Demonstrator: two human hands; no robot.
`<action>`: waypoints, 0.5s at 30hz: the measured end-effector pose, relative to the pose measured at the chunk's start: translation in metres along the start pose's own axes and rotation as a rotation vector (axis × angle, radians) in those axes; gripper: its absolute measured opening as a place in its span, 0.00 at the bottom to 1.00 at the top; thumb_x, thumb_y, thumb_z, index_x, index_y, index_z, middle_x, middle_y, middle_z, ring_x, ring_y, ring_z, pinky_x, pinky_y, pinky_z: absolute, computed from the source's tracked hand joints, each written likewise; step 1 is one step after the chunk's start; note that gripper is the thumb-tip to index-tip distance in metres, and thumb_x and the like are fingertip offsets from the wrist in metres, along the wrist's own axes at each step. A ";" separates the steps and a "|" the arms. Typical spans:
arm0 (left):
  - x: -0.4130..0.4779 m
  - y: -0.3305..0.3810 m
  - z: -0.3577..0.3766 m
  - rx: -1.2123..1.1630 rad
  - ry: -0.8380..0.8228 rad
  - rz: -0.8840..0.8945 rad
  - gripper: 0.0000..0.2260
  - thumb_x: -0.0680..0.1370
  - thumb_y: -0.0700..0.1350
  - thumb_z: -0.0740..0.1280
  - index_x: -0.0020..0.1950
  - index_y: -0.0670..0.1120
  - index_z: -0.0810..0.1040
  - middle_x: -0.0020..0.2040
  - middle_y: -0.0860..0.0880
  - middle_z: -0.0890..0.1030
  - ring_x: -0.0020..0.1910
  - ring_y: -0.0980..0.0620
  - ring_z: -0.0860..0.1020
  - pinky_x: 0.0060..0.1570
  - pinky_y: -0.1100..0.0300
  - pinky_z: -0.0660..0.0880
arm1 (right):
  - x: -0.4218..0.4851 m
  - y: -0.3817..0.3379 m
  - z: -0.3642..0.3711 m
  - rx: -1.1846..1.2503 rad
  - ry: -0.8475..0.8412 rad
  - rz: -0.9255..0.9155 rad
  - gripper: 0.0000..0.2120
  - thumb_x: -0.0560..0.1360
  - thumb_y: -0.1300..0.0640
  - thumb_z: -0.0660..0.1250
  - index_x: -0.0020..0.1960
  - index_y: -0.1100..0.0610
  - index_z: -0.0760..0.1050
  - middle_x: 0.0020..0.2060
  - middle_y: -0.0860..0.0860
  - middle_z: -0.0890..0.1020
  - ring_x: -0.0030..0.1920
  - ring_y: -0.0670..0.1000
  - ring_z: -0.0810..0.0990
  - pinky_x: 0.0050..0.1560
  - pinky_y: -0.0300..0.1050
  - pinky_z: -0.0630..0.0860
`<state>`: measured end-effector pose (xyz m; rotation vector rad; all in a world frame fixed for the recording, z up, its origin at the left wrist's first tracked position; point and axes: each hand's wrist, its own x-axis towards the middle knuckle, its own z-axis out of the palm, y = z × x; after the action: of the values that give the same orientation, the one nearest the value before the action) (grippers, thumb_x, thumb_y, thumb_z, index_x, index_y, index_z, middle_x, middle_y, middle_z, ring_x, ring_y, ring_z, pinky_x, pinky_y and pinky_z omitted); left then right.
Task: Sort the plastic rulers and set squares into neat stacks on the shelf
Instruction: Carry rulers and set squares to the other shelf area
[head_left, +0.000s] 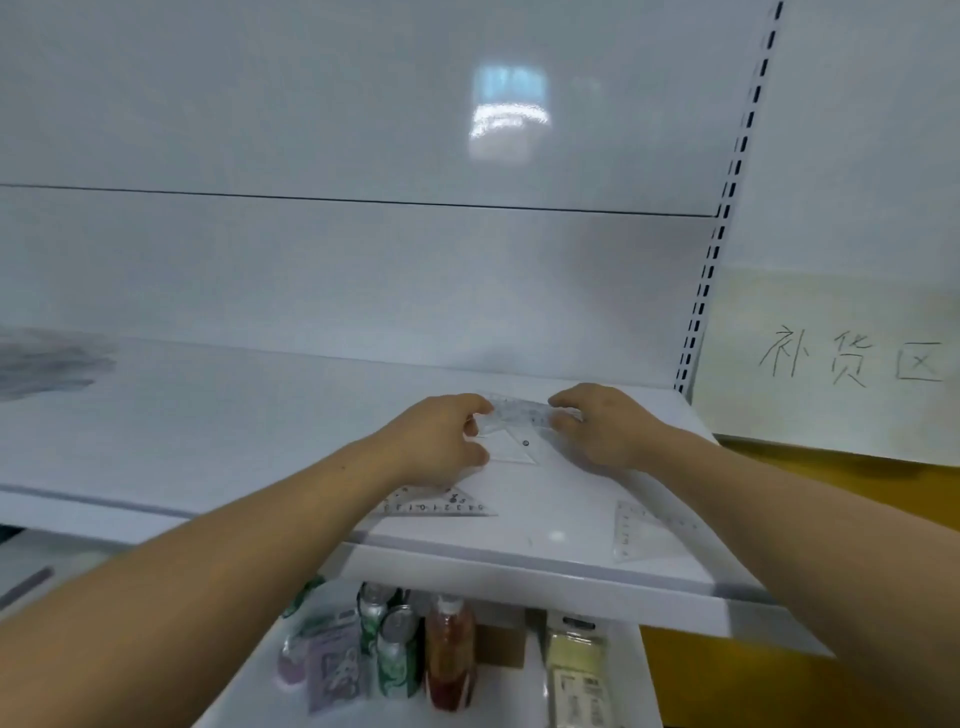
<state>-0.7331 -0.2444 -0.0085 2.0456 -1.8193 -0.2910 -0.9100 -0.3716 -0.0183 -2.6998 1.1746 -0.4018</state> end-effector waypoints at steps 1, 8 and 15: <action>0.000 0.005 0.003 -0.005 0.017 0.003 0.25 0.76 0.48 0.68 0.71 0.50 0.66 0.56 0.53 0.74 0.49 0.54 0.72 0.49 0.63 0.67 | -0.008 -0.003 -0.002 0.055 0.029 -0.011 0.17 0.81 0.48 0.54 0.55 0.57 0.77 0.55 0.54 0.78 0.58 0.56 0.75 0.57 0.46 0.69; 0.008 0.040 0.026 -0.074 0.098 0.045 0.26 0.75 0.51 0.69 0.71 0.52 0.65 0.54 0.54 0.75 0.47 0.54 0.74 0.49 0.61 0.69 | -0.042 -0.005 -0.016 0.453 0.073 0.095 0.15 0.77 0.49 0.64 0.43 0.61 0.77 0.37 0.51 0.82 0.36 0.49 0.78 0.43 0.43 0.74; 0.003 0.050 0.031 0.088 -0.019 0.047 0.27 0.76 0.56 0.65 0.73 0.51 0.63 0.71 0.51 0.68 0.68 0.51 0.68 0.64 0.58 0.65 | -0.066 0.026 -0.025 0.657 0.283 0.242 0.06 0.77 0.52 0.65 0.45 0.52 0.79 0.39 0.49 0.82 0.34 0.47 0.82 0.39 0.42 0.76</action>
<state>-0.7903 -0.2562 -0.0153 2.0618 -1.9210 -0.2218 -0.9787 -0.3422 -0.0134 -1.9588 1.1543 -0.9587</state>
